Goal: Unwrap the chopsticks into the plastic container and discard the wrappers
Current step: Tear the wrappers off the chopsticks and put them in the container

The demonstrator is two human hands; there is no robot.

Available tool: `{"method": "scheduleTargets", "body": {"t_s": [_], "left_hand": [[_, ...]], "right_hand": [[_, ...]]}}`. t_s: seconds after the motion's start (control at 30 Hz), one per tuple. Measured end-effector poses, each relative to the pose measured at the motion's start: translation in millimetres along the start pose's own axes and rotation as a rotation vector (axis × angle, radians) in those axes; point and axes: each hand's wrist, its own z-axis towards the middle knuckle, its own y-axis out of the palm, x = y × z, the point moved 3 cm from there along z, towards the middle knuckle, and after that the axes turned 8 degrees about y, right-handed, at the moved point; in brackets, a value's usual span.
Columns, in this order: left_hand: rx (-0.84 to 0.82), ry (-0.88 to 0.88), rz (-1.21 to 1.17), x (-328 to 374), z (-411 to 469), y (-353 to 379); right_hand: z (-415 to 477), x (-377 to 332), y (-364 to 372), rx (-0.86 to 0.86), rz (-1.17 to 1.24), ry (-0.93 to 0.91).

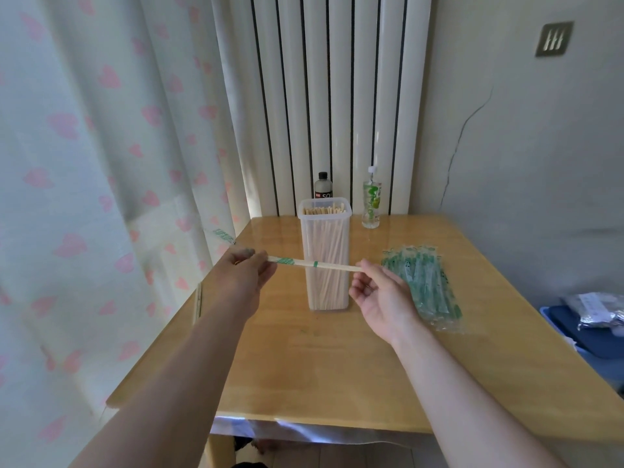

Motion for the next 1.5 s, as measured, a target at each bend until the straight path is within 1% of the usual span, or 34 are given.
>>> {"method": "scheduleTargets", "body": {"t_s": [0.07, 0.13, 0.27, 0.47, 0.53, 0.63, 0.77, 0.8, 0.9, 0.97, 1.03, 1.17, 1.23, 1.3, 1.4, 1.5], "left_hand": [[-0.001, -0.009, -0.003, -3, -5, 4], [0.019, -0.017, 0.005, -4, -7, 3], [0.115, 0.009, 0.022, 7, 0, -10], [0.210, 0.101, 0.028, 40, 24, -18], [0.176, 0.135, 0.081, 51, 28, -9], [0.051, 0.196, 0.180, 63, 28, 14], [-0.059, 0.276, 0.280, 75, 25, 45], [-0.074, 0.289, 0.297, 75, 25, 51], [-0.112, 0.303, 0.319, 70, 29, 62], [-0.126, 0.295, 0.325, 64, 30, 65], [-0.138, 0.289, 0.334, 57, 30, 66], [-0.153, 0.275, 0.352, 44, 31, 63], [-0.157, 0.279, 0.360, 41, 32, 60], [-0.156, 0.281, 0.360, 39, 34, 56], [-0.162, 0.277, 0.355, 38, 38, 50], [-0.174, 0.268, 0.348, 35, 43, 46]], "right_hand": [[0, 2, 6, 0.018, 0.031, -0.010], [1, -1, 9, 0.088, 0.017, -0.040], [1, -25, 6, 0.202, -0.027, -0.127], [-2, -75, 20, 0.220, -0.113, -0.293], [-1, -94, 31, 0.213, -0.137, -0.355], [7, -124, 52, 0.205, -0.189, -0.469], [17, -156, 83, 0.271, -0.411, -0.669], [18, -161, 91, 0.292, -0.507, -0.719], [24, -165, 114, 0.337, -0.920, -0.829], [32, -160, 128, 0.313, -1.139, -0.856], [42, -152, 140, 0.280, -1.327, -0.840], [60, -126, 157, 0.157, -1.669, -0.715], [74, -112, 157, 0.087, -1.836, -0.585], [88, -98, 154, 0.024, -1.983, -0.410], [103, -84, 150, 0.032, -2.122, -0.225], [109, -79, 153, 0.037, -2.160, -0.114]]}}
